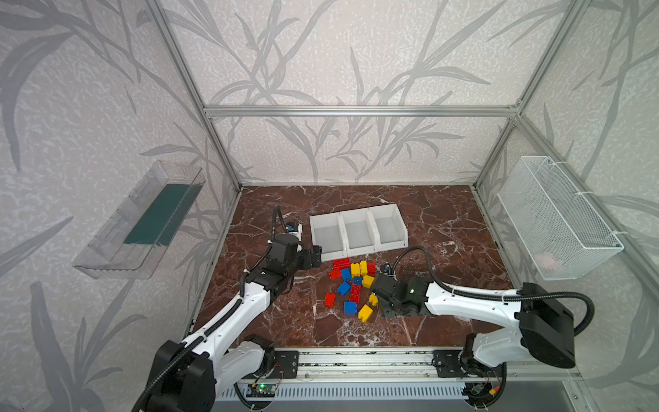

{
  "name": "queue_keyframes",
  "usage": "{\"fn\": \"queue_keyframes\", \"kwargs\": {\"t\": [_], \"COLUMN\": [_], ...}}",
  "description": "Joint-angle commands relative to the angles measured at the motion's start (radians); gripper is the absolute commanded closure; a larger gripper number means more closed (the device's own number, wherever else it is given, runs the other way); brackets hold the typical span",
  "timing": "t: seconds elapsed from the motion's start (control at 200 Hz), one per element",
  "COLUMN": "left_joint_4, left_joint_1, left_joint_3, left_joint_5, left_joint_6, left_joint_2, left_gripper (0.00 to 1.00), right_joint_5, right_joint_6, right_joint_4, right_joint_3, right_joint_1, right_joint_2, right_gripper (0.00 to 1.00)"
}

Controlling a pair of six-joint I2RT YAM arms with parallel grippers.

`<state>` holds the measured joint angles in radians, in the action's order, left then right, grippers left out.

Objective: Sort the legos into containers by color
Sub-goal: 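Grasp a blue brick with the right gripper while the left arm approaches the bin, then carry the blue brick into the bin's end compartment and open the right gripper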

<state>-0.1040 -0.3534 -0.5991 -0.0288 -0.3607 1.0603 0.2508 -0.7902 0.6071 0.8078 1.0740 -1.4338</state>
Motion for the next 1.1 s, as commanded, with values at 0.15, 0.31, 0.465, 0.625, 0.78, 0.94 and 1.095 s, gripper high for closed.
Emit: {"fn": "queue_keyframes", "kwargs": {"t": [0.15,0.31,0.465,0.625,0.78,0.94,1.095], "left_joint_4": [-0.009,-0.009,-0.010,-0.016,-0.014,-0.049,-0.064], "left_joint_1": [-0.010,-0.013,-0.014,-0.015,-0.014,-0.015,-0.019], "left_joint_3": [0.021,0.030,0.030,0.026,0.026,0.009,0.011], "left_joint_5": [-0.008,-0.008,-0.004,-0.002,0.003,-0.020,-0.029], "left_joint_6": [-0.036,-0.044,-0.043,-0.046,-0.047,-0.046,-0.066], "left_joint_2": [-0.031,-0.036,-0.036,-0.039,-0.042,-0.039,-0.054], "left_gripper": [0.01,0.01,0.01,0.01,0.01,0.01,0.01], "right_joint_5": [-0.034,-0.031,-0.022,0.052,0.112,0.005,-0.061], "right_joint_6": [-0.023,-0.037,-0.039,-0.013,0.186,0.355,0.446], "right_joint_4": [-0.046,-0.053,-0.020,0.088,0.083,-0.035,-0.028], "right_joint_3": [-0.020,-0.030,-0.021,0.041,0.127,0.251,0.426], "right_joint_1": [0.003,0.003,0.003,-0.002,-0.138,-0.348,-0.463], "right_joint_2": [-0.036,-0.054,-0.057,0.001,0.068,0.027,-0.136], "right_gripper": [0.55,0.63,0.70,0.71,0.71,0.71,0.71]}}
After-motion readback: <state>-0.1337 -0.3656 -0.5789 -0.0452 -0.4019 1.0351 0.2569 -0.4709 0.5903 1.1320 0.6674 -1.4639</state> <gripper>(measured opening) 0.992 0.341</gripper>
